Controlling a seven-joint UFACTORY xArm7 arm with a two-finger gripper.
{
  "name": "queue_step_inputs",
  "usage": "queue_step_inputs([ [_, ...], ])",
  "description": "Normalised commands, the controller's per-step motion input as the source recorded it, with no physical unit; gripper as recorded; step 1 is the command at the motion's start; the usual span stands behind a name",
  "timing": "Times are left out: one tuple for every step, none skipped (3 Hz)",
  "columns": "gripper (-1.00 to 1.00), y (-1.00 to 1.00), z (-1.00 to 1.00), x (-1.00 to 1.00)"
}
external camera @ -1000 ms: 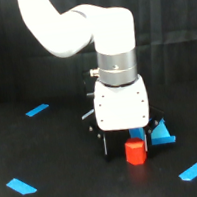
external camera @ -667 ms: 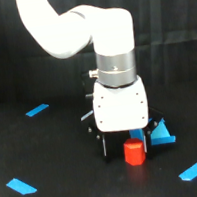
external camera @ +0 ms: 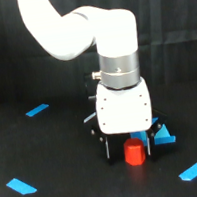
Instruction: Pick up the red object from the table
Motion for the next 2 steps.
queue_step_inputs([
  [-0.94,0.09,-0.28,0.15],
  [-1.0,0.06,-0.22,-0.08],
])
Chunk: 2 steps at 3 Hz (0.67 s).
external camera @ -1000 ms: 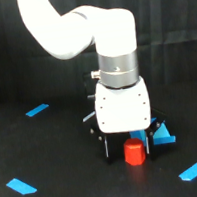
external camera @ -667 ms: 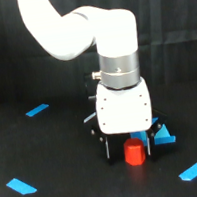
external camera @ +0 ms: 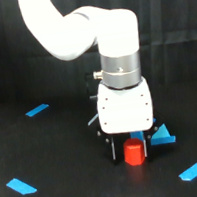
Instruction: Pick up the red object from the table
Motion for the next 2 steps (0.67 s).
queue_step_inputs([
  [-1.0,0.01,-0.18,0.06],
  [-0.98,-0.08,-0.09,-0.16],
])
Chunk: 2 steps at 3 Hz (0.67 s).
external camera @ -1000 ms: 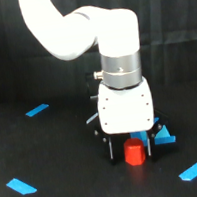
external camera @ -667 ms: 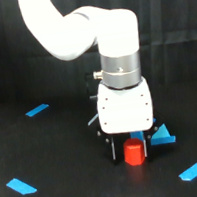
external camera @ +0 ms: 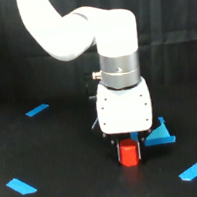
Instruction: Pick up the red object from the table
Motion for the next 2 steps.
queue_step_inputs([
  [-1.0,-0.07,-0.06,0.05],
  [-1.0,0.21,0.86,-0.54],
])
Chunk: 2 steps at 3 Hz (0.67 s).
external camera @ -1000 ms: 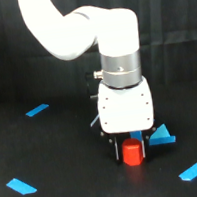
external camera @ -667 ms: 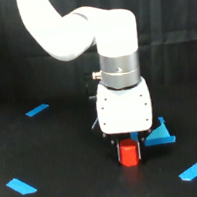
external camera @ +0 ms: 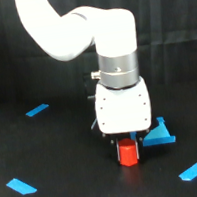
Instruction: Pick up the red object from the table
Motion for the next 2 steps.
queue_step_inputs([
  [-1.0,0.17,0.87,-0.38],
  [-0.92,0.11,1.0,-0.14],
])
